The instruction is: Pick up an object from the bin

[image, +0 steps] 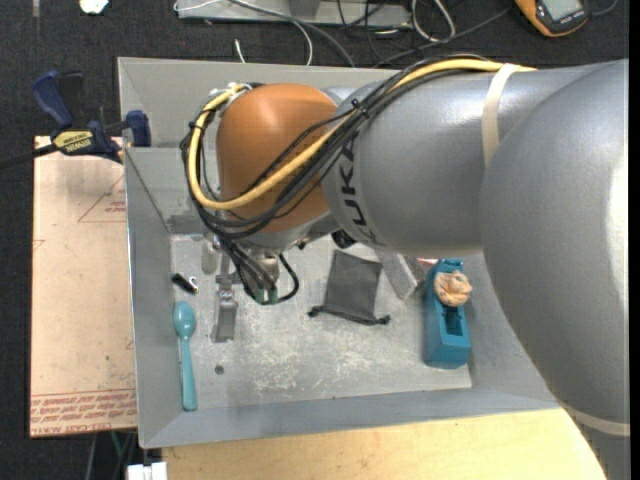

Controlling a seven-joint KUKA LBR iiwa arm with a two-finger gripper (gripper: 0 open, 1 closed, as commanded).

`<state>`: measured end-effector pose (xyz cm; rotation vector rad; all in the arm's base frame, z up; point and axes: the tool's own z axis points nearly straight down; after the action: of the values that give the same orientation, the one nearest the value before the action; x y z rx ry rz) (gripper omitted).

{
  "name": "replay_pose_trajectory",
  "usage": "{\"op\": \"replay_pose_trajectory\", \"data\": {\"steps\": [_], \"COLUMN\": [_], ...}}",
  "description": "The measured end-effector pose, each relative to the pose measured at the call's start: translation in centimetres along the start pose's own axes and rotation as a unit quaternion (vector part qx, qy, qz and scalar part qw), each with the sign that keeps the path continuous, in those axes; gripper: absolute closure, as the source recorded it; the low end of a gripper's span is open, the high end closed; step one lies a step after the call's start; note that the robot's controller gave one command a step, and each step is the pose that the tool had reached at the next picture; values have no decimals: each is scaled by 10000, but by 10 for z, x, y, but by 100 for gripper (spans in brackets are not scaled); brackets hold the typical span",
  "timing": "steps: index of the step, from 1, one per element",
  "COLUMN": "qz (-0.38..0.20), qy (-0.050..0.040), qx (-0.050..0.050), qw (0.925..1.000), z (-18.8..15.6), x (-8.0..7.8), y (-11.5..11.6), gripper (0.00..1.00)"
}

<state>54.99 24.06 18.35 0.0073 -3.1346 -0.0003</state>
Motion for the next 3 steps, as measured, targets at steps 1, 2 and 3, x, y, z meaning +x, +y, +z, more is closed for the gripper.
{"op": "replay_pose_trajectory", "data": {"steps": [1, 2, 3], "qz": [17, -163, -488], "qy": [-35, -25, -43], "qx": [-7, -6, -13], "qw": [10000, 9999, 9988], "z": [-5, -71, -15], "x": [-2, -6, -18], "y": [-1, -17, -20], "gripper": [0, 0, 0]}}
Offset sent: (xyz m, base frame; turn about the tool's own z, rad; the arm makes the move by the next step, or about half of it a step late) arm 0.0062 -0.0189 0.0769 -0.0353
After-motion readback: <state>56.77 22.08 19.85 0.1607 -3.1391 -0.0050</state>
